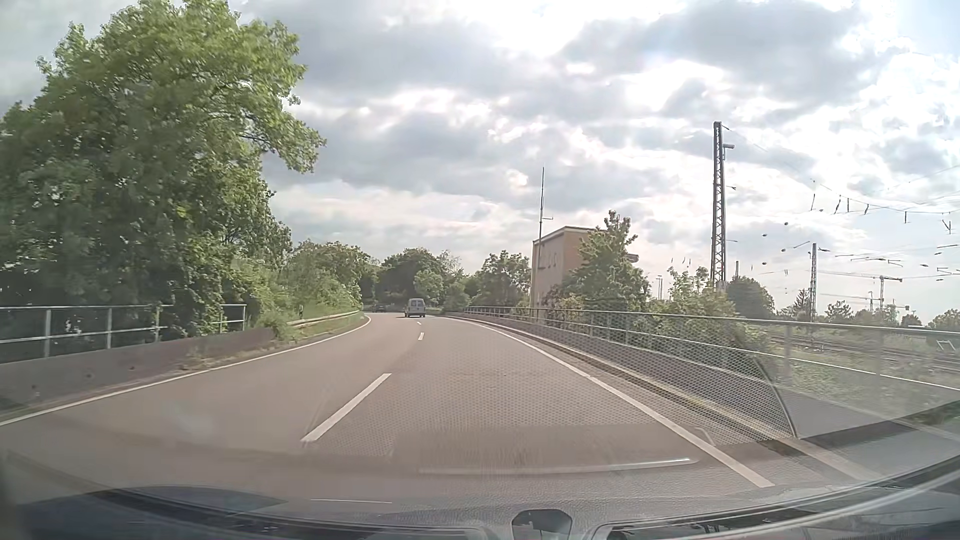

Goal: Follow the waypoints while adhering to traffic rules and regulations

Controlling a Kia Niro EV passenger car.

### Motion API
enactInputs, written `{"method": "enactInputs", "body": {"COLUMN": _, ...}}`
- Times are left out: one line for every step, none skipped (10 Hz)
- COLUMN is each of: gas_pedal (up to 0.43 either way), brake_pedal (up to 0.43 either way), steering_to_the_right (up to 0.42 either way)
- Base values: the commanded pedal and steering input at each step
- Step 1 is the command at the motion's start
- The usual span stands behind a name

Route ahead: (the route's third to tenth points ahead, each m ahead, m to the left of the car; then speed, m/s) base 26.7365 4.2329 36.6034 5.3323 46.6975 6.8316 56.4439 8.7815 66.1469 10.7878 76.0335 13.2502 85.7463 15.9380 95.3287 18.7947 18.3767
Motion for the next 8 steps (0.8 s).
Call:
{"method": "enactInputs", "body": {"gas_pedal": 0.098, "brake_pedal": 0.0, "steering_to_the_right": -0.016}}
{"method": "enactInputs", "body": {"gas_pedal": 0.098, "brake_pedal": 0.0, "steering_to_the_right": -0.016}}
{"method": "enactInputs", "body": {"gas_pedal": 0.098, "brake_pedal": 0.0, "steering_to_the_right": -0.016}}
{"method": "enactInputs", "body": {"gas_pedal": 0.098, "brake_pedal": 0.0, "steering_to_the_right": -0.016}}
{"method": "enactInputs", "body": {"gas_pedal": 0.098, "brake_pedal": 0.0, "steering_to_the_right": -0.016}}
{"method": "enactInputs", "body": {"gas_pedal": 0.098, "brake_pedal": 0.0, "steering_to_the_right": -0.016}}
{"method": "enactInputs", "body": {"gas_pedal": 0.098, "brake_pedal": 0.0, "steering_to_the_right": -0.016}}
{"method": "enactInputs", "body": {"gas_pedal": 0.098, "brake_pedal": 0.0, "steering_to_the_right": -0.016}}
